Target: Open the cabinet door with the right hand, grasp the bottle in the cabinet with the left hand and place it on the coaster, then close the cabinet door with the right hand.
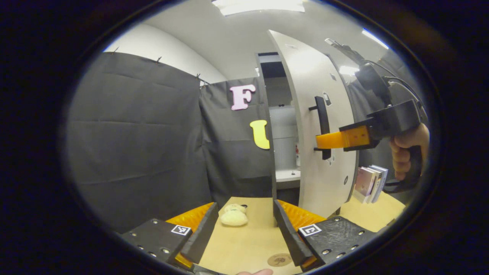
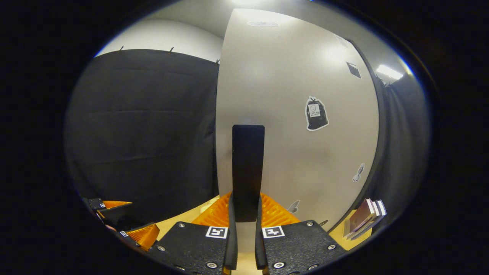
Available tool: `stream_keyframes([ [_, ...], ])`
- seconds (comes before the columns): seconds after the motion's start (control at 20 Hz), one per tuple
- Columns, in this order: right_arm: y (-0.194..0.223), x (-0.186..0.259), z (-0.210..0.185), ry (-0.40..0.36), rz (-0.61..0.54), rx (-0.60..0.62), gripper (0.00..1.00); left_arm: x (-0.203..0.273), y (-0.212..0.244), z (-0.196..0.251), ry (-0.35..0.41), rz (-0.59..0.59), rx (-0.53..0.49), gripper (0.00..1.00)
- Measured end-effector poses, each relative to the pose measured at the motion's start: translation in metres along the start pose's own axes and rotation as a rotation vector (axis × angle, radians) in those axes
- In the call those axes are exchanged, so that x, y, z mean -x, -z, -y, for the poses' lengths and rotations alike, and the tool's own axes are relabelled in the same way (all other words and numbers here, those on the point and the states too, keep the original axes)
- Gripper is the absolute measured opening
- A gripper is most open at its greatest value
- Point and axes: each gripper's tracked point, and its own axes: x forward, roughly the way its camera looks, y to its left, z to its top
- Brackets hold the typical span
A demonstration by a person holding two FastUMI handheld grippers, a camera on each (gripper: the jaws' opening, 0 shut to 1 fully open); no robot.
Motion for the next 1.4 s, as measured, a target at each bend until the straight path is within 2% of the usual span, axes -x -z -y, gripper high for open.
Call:
stream_keyframes([
  [0.2, 0.001, 0.021, 0.004, -0.005, -0.011, -0.013, 0.18, 0.021, -0.023, 0.029, 0.025, 0.019, -0.065, 0.88],
  [0.55, 0.004, 0.049, 0.021, 0.027, -0.033, -0.022, 0.18, 0.033, -0.069, 0.081, 0.085, 0.100, -0.008, 0.88],
  [0.8, 0.008, 0.067, 0.037, 0.105, -0.034, -0.047, 0.18, 0.031, -0.075, 0.119, 0.136, 0.090, -0.011, 0.88],
  [1.05, 0.007, 0.078, 0.066, 0.196, -0.019, 0.018, 0.16, 0.032, -0.083, 0.161, 0.187, 0.092, -0.015, 0.87],
  [1.4, 0.012, 0.085, 0.073, 0.244, -0.013, -0.048, 0.15, 0.034, -0.085, 0.203, 0.224, 0.074, -0.004, 0.87],
])
